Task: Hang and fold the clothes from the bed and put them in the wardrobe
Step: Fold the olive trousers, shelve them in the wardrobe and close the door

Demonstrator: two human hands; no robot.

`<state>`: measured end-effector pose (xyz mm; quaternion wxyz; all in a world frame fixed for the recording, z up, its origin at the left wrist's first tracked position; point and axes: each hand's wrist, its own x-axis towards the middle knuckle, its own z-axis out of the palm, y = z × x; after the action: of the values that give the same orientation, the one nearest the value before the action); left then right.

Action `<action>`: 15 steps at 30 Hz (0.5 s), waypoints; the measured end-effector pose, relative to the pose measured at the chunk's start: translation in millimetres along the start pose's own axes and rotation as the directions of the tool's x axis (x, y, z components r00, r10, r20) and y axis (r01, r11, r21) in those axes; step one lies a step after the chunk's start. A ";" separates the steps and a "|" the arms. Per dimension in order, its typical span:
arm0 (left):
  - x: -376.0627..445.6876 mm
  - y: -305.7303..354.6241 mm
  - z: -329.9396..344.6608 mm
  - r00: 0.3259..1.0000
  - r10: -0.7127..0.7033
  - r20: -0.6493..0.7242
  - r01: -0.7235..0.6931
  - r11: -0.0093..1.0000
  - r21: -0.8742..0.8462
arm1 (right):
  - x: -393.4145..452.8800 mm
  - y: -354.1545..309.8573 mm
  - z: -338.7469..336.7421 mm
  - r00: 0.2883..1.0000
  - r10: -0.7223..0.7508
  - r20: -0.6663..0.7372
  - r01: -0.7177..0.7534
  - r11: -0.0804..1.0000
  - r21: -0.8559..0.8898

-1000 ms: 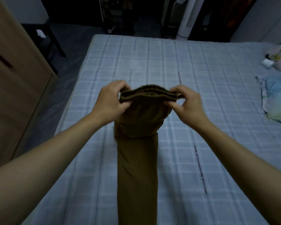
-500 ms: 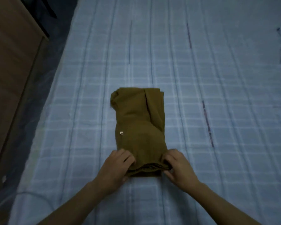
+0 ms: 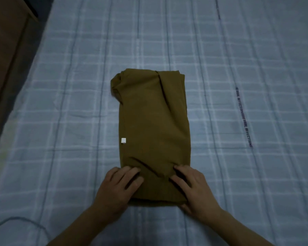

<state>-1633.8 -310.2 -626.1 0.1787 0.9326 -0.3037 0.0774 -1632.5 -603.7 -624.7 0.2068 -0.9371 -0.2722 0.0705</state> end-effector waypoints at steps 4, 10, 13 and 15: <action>3.4 -8.6 4.2 0.992 0.097 -0.076 -0.089 0.991 0.102 | 7.6 13.4 2.5 0.997 -0.073 -0.007 0.072 0.997 -0.032; 27.1 -16.9 10.9 0.981 0.119 -0.154 -0.095 0.983 0.155 | 18.0 12.2 3.2 0.999 -0.017 -0.040 0.017 1.000 0.001; 36.3 -25.7 11.6 0.983 0.134 -0.129 -0.112 0.980 0.163 | 22.7 14.7 2.7 1.000 -0.012 -0.022 0.012 1.000 -0.003; 37.6 -28.3 10.6 0.986 0.126 -0.109 -0.109 0.983 0.148 | 25.2 17.9 2.8 1.000 -0.024 0.001 0.024 1.000 -0.017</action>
<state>-1586.4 -313.3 -634.5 0.1249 0.9171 -0.3411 0.1641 -1603.3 -602.9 -635.3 0.1996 -0.9355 -0.2839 0.0659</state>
